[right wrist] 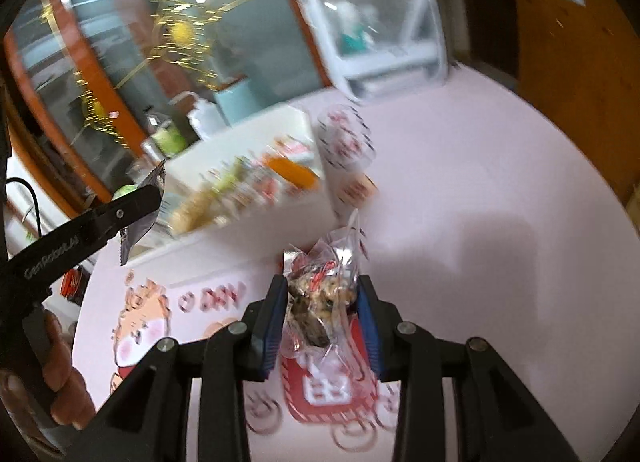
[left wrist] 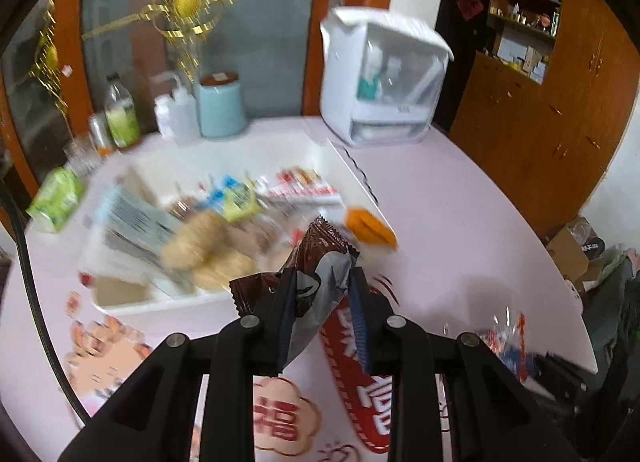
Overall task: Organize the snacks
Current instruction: 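Lift both snacks and carry them over the white tray, then open both tools to drop the snacks into the tray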
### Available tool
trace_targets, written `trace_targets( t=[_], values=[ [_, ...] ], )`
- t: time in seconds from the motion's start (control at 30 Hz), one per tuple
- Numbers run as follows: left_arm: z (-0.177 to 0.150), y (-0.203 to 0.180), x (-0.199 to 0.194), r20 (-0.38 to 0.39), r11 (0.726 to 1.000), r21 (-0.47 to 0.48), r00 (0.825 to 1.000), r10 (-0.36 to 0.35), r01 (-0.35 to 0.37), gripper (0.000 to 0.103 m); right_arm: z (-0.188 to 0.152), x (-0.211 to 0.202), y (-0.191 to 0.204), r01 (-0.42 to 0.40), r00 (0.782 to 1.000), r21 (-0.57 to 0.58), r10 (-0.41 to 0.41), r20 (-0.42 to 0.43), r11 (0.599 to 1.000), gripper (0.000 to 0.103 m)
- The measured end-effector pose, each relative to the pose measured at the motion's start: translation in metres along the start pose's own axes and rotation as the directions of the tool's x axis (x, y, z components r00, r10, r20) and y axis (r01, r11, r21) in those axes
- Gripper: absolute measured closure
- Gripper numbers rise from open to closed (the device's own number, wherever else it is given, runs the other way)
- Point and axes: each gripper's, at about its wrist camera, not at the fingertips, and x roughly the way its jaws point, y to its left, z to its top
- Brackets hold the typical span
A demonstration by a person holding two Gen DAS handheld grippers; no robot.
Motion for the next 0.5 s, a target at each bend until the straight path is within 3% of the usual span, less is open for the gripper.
trace_targets(
  t=[0.27,0.5],
  values=[
    [0.063,0.050,-0.043,0.108,0.997,-0.016,0.991,0.082,-0.081,0.079,0.097,-0.007,0.059,-0.052,0.989,-0.135,0.070,0.133,0.989,0.068],
    [0.114,0.076,-0.045,0.135,0.992,-0.041,0.983,0.126,-0.121,0.078,0.150,0.013,0.089,-0.074,0.986,-0.157,0.096,0.139,0.985,0.066]
  ],
)
